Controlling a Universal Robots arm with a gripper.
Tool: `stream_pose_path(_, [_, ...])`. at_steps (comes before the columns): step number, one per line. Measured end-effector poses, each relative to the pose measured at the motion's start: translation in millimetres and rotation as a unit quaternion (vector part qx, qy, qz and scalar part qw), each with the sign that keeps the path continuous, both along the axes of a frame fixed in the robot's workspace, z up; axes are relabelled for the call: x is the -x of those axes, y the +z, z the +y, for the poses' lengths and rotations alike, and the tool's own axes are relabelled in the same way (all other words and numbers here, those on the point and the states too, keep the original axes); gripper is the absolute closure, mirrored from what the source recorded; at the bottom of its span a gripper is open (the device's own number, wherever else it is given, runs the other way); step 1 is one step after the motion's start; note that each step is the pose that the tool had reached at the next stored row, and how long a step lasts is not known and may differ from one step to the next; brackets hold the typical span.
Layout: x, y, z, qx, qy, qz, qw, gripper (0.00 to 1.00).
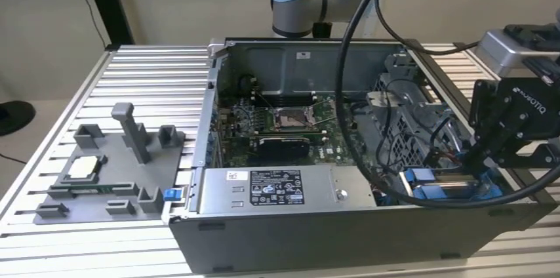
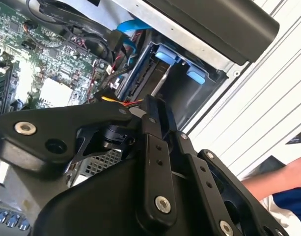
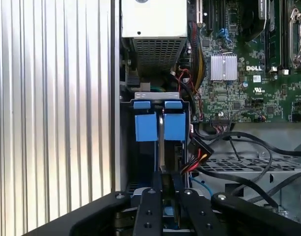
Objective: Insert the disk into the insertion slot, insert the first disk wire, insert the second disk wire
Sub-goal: 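Insert the first disk wire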
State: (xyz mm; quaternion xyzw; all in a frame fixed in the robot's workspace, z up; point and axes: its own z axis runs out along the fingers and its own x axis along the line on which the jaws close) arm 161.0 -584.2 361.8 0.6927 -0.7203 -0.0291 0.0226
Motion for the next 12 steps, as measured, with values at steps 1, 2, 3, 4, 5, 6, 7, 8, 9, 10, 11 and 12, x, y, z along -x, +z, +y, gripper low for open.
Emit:
stream_pose_path(1, [0.7, -0.1, -0.6, 0.0, 0.0, -0.0039, 1.0, 1.0])
stream_pose_path(2, [1.5, -0.3, -0.9, -0.0001, 0.0, -0.0086, 1.0, 1.0])
stream_pose_path(3, [2.4, -0.5, -1.0, 0.0, 0.0, -0.0141, 0.9999, 1.0])
stream_pose_path(4, [3.3, -0.6, -1.1, 0.0, 0.0, -0.0196, 0.9998, 1.0])
stream_pose_path(5, [4.4, -0.9, -1.1, -0.0001, 0.0, -0.0257, 0.9997, 1.0])
stream_pose_path(6, [5.7, -1.0, -1.1, 0.0, 0.0, -0.0316, 0.9995, 1.0])
stream_pose_path(7, [7.2, -1.2, -1.1, 0.0, 0.0, -0.0368, 0.9993, 1.0])
stream_pose_path(8, [8.6, -1.3, -1.1, -0.0001, 0.0, -0.0405, 0.9992, 1.0])
stream_pose_path(9, [9.9, -1.2, -0.9, -0.0001, 0.0, -0.0431, 0.9991, 1.0])
stream_pose_path(10, [11.4, -1.3, -0.7, -0.0001, 0.0, -0.0456, 0.999, 1.0])
stream_pose_path(11, [12.8, -1.3, -0.4, -0.0001, 0.0, -0.0485, 0.9988, 1.0])
stream_pose_path(12, [14.1, -1.4, -0.1, -0.0001, 0.0, -0.0517, 0.9987, 1.0])
